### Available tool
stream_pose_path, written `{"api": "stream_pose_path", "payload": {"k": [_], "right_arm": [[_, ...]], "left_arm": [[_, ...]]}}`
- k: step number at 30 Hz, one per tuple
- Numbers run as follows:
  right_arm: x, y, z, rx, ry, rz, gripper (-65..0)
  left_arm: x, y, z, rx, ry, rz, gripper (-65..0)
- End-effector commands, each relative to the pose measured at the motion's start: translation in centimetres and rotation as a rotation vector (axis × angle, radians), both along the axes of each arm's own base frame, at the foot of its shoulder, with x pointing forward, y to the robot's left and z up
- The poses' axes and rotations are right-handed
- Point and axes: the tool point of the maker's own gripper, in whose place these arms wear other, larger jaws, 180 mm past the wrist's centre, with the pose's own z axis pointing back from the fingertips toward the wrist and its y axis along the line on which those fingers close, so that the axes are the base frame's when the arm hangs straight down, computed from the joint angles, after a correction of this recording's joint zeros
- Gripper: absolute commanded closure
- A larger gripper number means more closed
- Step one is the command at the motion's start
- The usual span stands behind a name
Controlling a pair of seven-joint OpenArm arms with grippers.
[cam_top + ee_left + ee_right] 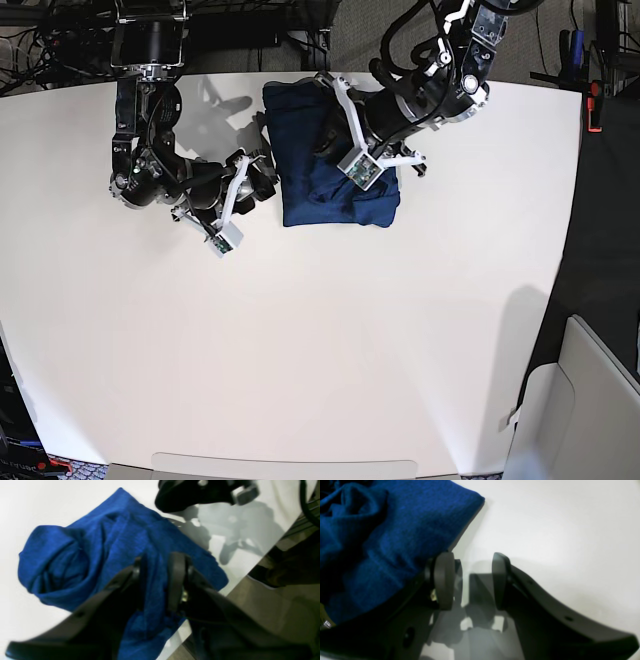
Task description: Fold the T-shirt properly
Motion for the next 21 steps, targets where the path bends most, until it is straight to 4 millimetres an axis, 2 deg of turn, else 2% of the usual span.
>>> {"api": "stream_pose_path", "payload": {"k": [1, 9, 12, 21], "right_arm": [[1.1, 0.2, 1.5, 0.026, -0.055, -0.001, -25.4], [1.1, 0.1, 1.5, 0.025, -0.054, -0.003, -25.4], [1.1, 0.1, 1.5, 0.025, -0.055, -0.003, -25.4], [1.1, 0.1, 1.5, 0.025, -0.055, -0.003, -25.4]], "left_arm": [[0.6, -0.2, 1.1, -0.016, -0.044, 0.001, -9.4], [0.1, 0.6, 0.2, 0.033, -0.047, 0.016, -2.2], [-0.8, 0.7, -0.3, 0.026, -0.046, 0.024, -1.6], [-2.0, 4.6, -1.4, 0.020, -0.032, 0.162, -0.3]]}}
